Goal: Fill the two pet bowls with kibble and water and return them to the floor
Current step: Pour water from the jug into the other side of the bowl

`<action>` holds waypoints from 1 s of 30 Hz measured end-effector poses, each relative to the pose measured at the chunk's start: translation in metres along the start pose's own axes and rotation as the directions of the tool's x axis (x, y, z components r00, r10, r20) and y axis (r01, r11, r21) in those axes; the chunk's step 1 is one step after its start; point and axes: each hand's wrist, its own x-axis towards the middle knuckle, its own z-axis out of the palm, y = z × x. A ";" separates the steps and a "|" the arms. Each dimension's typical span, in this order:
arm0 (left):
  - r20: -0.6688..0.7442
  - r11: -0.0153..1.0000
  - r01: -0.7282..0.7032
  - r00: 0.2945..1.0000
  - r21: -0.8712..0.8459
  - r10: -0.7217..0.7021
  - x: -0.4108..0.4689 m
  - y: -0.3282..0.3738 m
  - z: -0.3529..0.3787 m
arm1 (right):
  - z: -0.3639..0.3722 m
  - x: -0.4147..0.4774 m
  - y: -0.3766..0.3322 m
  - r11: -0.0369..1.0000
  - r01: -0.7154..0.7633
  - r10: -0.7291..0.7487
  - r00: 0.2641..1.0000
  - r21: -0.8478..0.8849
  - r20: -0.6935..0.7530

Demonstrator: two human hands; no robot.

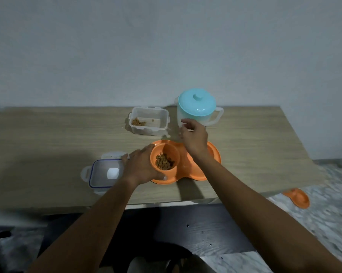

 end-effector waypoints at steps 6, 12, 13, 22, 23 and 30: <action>-0.018 0.981 -0.010 1.000 0.194 0.013 0.016 0.038 -0.003 | -0.042 0.033 -0.010 0.996 0.083 -0.082 0.917 -0.013 -0.389; 0.031 0.991 0.024 0.999 0.133 -0.028 0.025 0.064 0.007 | -0.063 0.085 -0.010 0.996 -0.010 -0.012 0.972 -0.092 -0.233; 0.022 0.994 0.032 0.999 0.107 -0.035 0.026 0.064 0.010 | -0.064 0.091 -0.009 0.996 -0.013 -0.003 0.984 -0.090 -0.178; -0.005 0.996 0.093 0.996 0.010 -0.093 0.029 0.065 0.018 | -0.077 0.116 -0.007 0.946 -0.012 -0.014 0.997 -0.325 -0.077; -0.005 0.995 0.098 0.995 0.008 -0.098 0.030 0.065 0.019 | -0.080 0.116 -0.005 0.948 -0.006 -0.013 0.998 -0.319 -0.057; -0.008 0.992 0.129 0.992 -0.005 -0.129 0.028 0.068 0.019 | -0.096 0.105 0.004 0.994 -0.102 0.096 0.989 0.050 0.108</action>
